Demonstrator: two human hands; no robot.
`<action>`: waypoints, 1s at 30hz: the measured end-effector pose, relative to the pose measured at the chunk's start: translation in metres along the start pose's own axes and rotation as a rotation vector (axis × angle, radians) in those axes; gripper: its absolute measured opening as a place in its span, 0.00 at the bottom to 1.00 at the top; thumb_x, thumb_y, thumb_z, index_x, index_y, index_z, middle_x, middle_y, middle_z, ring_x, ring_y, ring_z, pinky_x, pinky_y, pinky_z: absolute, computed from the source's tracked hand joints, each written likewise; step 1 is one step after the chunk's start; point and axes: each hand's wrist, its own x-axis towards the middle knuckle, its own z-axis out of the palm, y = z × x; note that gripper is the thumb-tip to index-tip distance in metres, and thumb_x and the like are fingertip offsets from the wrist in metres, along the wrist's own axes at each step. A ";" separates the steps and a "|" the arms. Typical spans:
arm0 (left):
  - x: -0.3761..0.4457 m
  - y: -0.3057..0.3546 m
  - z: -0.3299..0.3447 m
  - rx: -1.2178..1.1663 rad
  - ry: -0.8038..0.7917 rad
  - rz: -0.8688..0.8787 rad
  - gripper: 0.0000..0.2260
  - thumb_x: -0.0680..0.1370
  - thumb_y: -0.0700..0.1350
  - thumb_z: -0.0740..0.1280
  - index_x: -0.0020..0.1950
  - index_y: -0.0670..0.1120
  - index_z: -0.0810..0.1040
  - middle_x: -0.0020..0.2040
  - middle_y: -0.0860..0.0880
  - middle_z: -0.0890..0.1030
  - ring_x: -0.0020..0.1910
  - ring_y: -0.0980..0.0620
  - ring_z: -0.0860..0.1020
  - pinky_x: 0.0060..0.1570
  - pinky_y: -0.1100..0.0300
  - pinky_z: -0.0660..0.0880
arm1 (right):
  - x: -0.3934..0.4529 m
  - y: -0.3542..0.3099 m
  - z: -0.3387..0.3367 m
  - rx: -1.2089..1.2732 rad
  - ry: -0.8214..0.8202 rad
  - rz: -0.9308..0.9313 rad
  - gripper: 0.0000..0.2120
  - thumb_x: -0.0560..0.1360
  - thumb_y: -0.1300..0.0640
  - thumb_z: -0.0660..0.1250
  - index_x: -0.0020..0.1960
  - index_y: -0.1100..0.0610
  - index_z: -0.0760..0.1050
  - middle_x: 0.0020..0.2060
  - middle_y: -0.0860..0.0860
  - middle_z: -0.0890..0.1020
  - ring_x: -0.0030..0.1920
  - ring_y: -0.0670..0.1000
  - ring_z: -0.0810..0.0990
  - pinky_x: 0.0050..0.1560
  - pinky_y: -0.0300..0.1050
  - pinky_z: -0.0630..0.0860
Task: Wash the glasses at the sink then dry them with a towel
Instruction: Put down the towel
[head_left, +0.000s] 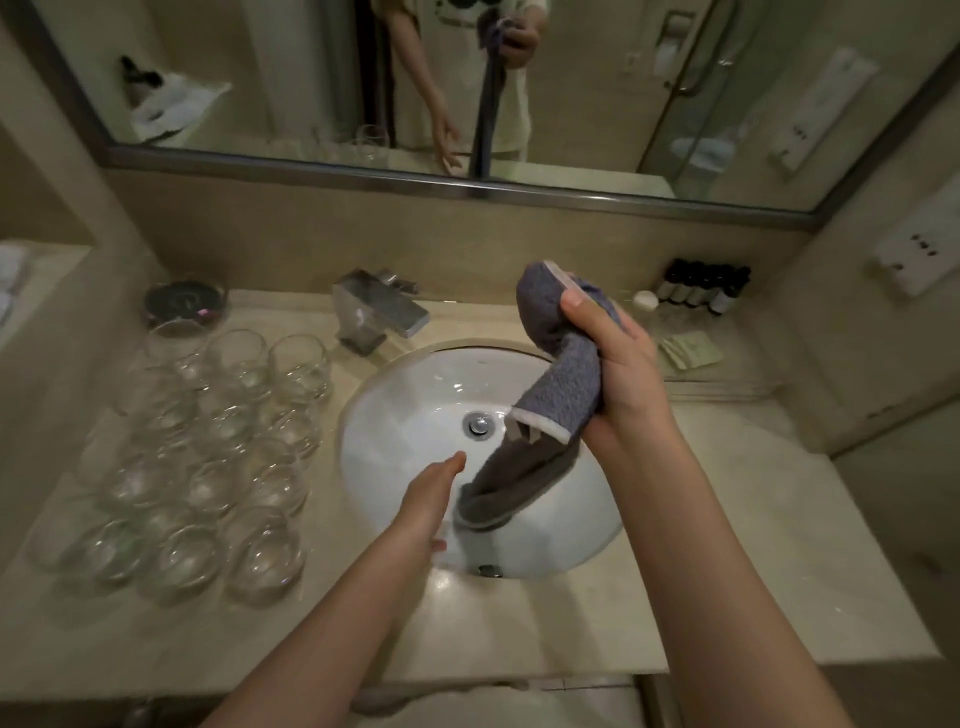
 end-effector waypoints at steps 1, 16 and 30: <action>0.007 0.000 0.010 -0.042 -0.044 -0.044 0.18 0.80 0.60 0.60 0.64 0.52 0.73 0.61 0.49 0.72 0.56 0.44 0.72 0.51 0.48 0.71 | 0.002 -0.010 0.001 0.011 -0.007 -0.030 0.06 0.75 0.66 0.66 0.51 0.61 0.79 0.41 0.53 0.85 0.41 0.48 0.84 0.47 0.40 0.80; 0.040 0.068 0.113 -0.548 -0.080 0.315 0.14 0.81 0.45 0.63 0.62 0.38 0.77 0.58 0.38 0.81 0.55 0.44 0.81 0.55 0.52 0.77 | 0.045 -0.086 -0.094 -0.041 0.042 -0.245 0.17 0.70 0.61 0.67 0.58 0.63 0.77 0.49 0.55 0.83 0.48 0.48 0.84 0.48 0.38 0.79; 0.034 0.178 0.291 -0.200 -0.150 0.737 0.06 0.78 0.45 0.68 0.54 0.47 0.76 0.46 0.47 0.84 0.41 0.55 0.83 0.40 0.63 0.79 | 0.155 -0.083 -0.221 -0.651 0.400 -0.502 0.08 0.77 0.57 0.68 0.53 0.47 0.73 0.53 0.48 0.74 0.47 0.30 0.74 0.47 0.26 0.69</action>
